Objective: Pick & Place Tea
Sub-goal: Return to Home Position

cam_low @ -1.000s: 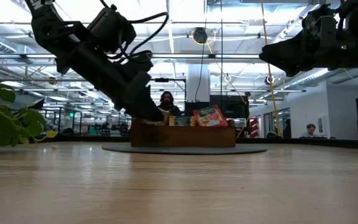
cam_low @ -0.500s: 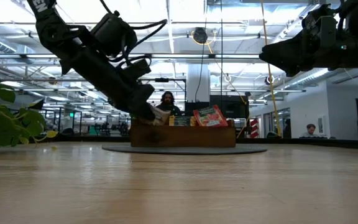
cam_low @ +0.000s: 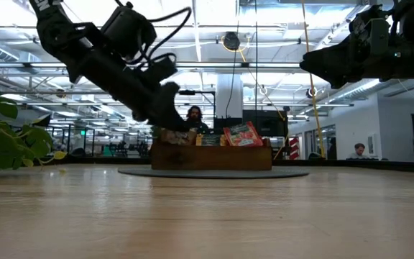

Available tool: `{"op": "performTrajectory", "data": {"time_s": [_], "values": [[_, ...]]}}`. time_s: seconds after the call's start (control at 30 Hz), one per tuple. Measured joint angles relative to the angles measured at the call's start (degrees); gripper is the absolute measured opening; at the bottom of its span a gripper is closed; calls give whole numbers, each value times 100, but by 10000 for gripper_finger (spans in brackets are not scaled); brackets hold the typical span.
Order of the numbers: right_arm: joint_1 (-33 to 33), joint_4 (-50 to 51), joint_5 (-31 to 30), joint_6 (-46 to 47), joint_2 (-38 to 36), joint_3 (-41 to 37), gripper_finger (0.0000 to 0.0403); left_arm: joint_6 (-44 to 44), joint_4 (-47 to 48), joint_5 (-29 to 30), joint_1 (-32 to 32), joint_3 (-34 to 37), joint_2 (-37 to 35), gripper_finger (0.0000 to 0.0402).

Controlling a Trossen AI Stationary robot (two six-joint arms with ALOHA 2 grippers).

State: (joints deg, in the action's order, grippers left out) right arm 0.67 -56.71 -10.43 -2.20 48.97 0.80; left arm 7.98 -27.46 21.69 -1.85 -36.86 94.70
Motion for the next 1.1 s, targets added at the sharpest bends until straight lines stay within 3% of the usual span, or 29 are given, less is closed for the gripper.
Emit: {"op": "performTrajectory", "data": {"time_s": [0.13,0.3,0.43,0.53,0.63,0.77,0.93,1.1], "values": [[1,-2,1,0,0,-1,155,-19,-55,-252,229,2,-332,32],[1,2,0,0,0,0,155,-317,586,-374,451,0,-1761,36],[0,2,0,0,0,-2,155,-1340,2098,-149,503,-7,-3466,35],[1,-1,2,-2,0,0,155,-983,3430,200,488,13,-4581,35],[1,-1,2,0,0,-1,155,-904,3900,178,484,315,-5435,35],[2,-2,1,0,0,-2,155,-1131,3425,-1,354,1303,-6376,35],[0,0,2,0,0,-1,155,-1007,2101,-282,46,2809,-7369,35],[2,2,2,0,0,0,155,-725,1385,-614,-254,3625,-8014,35]]}}
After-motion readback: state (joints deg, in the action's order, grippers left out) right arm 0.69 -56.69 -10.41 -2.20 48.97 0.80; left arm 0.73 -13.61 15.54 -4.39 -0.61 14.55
